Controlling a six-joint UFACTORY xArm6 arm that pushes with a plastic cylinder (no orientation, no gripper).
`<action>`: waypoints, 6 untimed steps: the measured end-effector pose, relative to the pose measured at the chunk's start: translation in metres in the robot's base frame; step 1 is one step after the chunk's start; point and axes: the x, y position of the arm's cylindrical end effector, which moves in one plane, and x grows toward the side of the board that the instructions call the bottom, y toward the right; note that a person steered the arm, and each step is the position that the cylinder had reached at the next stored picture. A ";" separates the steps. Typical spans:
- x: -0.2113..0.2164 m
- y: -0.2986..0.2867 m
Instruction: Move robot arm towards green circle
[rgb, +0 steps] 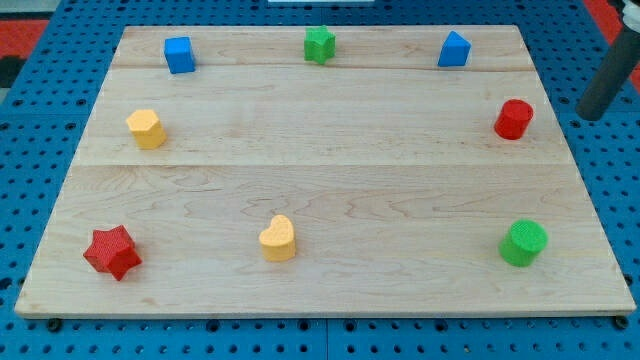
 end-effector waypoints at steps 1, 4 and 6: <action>0.000 0.000; 0.022 -0.072; 0.138 0.010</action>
